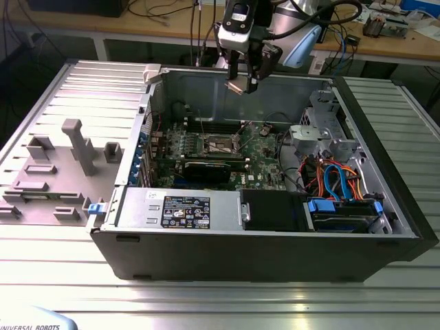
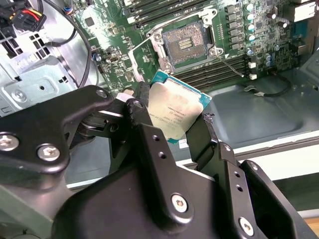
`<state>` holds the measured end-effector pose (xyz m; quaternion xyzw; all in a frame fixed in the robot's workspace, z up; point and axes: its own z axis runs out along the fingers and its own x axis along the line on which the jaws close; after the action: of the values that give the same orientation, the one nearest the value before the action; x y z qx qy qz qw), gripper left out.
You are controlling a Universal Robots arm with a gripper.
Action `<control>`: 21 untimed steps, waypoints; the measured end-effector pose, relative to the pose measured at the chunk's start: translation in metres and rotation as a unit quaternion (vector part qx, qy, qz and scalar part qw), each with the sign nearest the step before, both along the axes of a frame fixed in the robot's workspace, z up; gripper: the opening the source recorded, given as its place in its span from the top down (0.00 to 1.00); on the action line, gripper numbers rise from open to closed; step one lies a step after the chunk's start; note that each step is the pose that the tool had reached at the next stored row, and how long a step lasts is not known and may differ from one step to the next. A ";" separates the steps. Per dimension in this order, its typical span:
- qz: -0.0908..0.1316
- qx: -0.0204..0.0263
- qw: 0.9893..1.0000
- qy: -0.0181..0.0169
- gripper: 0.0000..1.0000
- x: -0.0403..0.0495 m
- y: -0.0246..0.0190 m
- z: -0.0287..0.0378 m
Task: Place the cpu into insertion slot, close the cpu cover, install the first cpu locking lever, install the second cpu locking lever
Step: 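Place the cpu into insertion slot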
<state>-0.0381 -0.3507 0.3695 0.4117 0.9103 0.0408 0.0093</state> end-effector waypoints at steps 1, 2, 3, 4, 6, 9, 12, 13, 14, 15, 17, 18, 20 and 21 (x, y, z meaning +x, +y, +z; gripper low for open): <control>-0.006 0.000 1.000 0.000 0.46 0.0000 0.0000 0.0000; -0.013 0.000 1.000 0.000 0.46 0.0000 0.0000 0.0000; -0.019 0.000 1.000 0.000 0.46 0.0000 0.0000 0.0000; -0.023 0.000 1.000 0.000 0.46 0.0000 0.0000 0.0000; -0.039 -0.001 0.999 0.000 0.46 0.0000 0.0000 0.0000; -0.055 -0.001 0.999 0.000 0.46 0.0000 0.0000 0.0000; -0.065 -0.001 0.998 0.000 0.46 -0.0002 0.0000 0.0000; -0.066 -0.001 0.998 0.000 0.46 -0.0001 0.0000 0.0000; -0.066 -0.001 0.998 0.000 0.46 -0.0001 0.0000 0.0000; -0.066 -0.001 0.998 0.000 0.46 -0.0001 0.0000 0.0000; -0.066 -0.001 0.998 0.000 0.46 -0.0002 0.0000 0.0000; -0.066 -0.001 0.998 0.000 0.46 -0.0001 0.0000 0.0000; -0.066 -0.001 0.998 0.000 0.46 -0.0002 0.0000 0.0000; -0.066 -0.001 0.998 0.000 0.46 -0.0001 0.0000 0.0000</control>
<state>-0.0382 -0.3507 0.3695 0.4709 0.8812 0.0395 0.0122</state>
